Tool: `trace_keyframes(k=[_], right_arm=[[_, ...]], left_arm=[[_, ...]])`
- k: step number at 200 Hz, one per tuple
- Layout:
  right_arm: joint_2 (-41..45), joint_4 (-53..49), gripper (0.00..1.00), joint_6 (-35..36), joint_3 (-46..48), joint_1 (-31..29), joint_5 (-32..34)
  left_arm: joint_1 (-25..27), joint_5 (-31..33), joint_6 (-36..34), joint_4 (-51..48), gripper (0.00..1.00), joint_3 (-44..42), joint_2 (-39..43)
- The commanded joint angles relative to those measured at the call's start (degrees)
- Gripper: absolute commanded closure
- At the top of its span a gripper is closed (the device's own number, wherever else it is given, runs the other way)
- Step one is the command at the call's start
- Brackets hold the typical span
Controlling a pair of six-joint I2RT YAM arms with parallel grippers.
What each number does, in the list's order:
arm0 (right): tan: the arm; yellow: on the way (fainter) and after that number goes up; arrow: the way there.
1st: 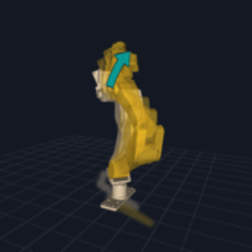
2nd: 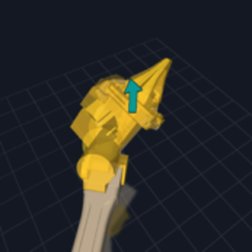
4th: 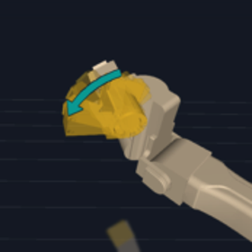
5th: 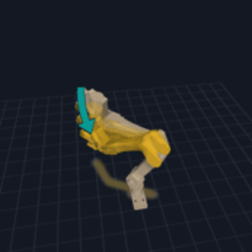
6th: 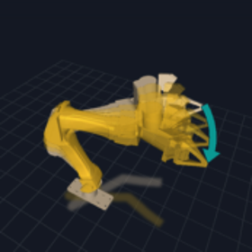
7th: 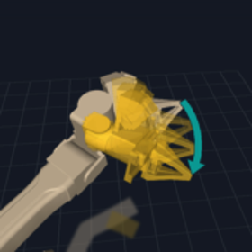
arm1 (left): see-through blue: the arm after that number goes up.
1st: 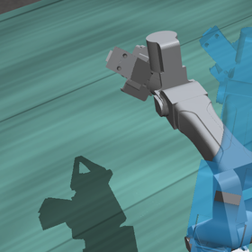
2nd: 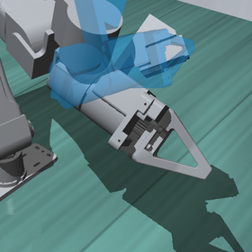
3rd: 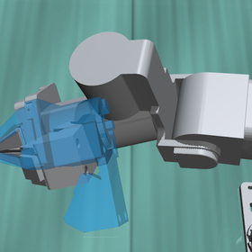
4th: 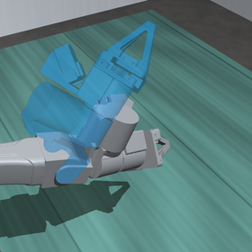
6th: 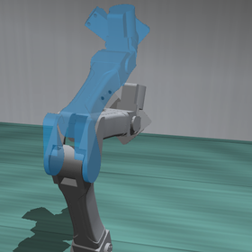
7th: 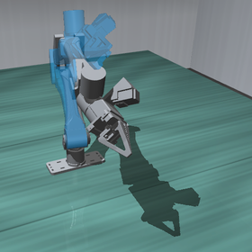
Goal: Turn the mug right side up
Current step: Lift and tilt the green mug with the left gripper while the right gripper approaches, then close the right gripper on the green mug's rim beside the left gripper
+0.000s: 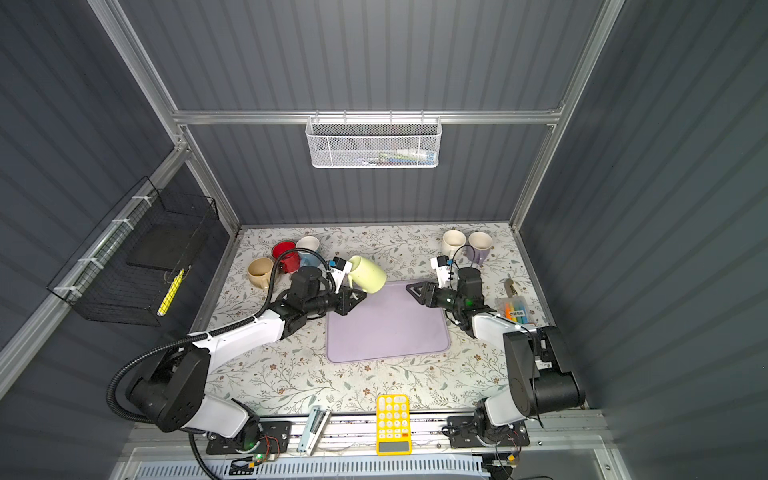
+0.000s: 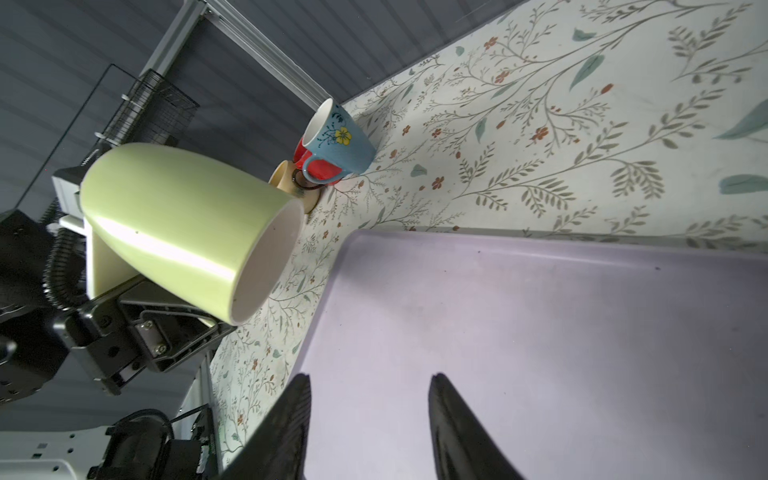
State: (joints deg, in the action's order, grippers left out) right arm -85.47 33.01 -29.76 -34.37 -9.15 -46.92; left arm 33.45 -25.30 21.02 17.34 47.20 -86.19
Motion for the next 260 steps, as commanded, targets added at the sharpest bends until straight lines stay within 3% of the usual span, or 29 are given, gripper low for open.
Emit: trace_keyframes(k=[1,47,119,171,260], right_arm=[[-0.1,7.0,0.51,-2.6,0.4,-0.3,-5.0],[-2.1,18.1,0.49,-7.7,-0.2,-1.8,-12.4],[-7.7,37.4,0.45,-19.3,-2.4,-4.0,-16.5],[-11.8,46.7,0.44,-24.6,-4.5,-5.1,-15.7],[-16.4,51.6,0.45,-28.1,-9.1,-7.9,-14.3]], left_arm=[[0.4,-3.8,3.0,9.6,0.99,3.0,-0.2],[0.4,-6.2,6.4,12.7,0.99,3.5,-1.0],[0.4,-9.7,13.0,19.7,1.0,5.2,-4.2],[0.6,-11.2,15.3,21.7,1.0,5.1,-4.7],[1.1,-13.2,18.1,25.6,1.0,5.3,-6.9]])
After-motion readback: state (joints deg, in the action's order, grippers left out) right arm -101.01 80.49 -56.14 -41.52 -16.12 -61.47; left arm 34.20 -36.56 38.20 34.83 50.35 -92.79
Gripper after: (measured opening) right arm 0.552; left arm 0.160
